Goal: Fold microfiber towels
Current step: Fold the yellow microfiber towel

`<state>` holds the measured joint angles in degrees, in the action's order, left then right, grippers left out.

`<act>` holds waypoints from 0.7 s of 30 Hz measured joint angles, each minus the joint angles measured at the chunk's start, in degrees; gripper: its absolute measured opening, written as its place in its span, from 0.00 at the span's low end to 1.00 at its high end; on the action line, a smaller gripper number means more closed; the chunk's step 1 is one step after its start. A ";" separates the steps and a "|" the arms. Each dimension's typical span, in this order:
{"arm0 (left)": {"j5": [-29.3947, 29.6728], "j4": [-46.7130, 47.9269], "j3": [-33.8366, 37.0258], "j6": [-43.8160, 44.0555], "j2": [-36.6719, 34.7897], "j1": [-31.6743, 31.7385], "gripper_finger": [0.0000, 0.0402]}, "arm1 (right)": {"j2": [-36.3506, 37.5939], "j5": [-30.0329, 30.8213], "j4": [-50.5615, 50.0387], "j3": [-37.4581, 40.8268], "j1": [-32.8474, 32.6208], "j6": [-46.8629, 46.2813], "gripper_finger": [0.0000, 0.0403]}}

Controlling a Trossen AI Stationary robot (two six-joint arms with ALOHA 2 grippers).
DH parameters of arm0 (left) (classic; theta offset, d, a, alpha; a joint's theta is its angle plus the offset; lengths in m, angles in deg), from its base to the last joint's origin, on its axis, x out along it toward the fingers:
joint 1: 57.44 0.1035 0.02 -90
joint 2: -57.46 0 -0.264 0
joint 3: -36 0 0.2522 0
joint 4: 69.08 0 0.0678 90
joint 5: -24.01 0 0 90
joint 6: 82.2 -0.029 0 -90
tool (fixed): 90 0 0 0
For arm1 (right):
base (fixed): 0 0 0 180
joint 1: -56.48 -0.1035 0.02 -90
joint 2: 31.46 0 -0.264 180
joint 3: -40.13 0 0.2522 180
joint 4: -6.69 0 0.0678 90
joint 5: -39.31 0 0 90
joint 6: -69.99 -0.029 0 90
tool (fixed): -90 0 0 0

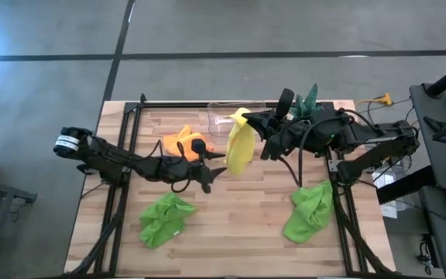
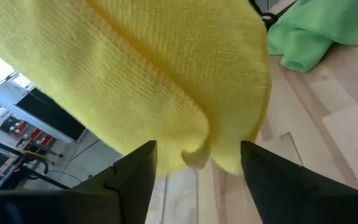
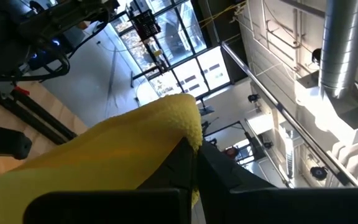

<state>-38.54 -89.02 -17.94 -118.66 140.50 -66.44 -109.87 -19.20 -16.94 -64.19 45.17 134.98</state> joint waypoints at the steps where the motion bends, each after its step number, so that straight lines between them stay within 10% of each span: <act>1: 0.02 0.32 0.00 -0.06 -0.29 0.00 0.51 | 0.00 0.00 0.00 0.00 0.00 0.00 0.02; 21: 1.50 0.35 0.04 -3.15 -1.30 -0.07 0.04 | 0.00 -0.15 -0.76 0.00 -0.02 -2.15 0.02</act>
<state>-37.03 -88.67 -17.90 -121.82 139.19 -66.51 -109.87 -19.35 -17.70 -64.19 45.15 132.84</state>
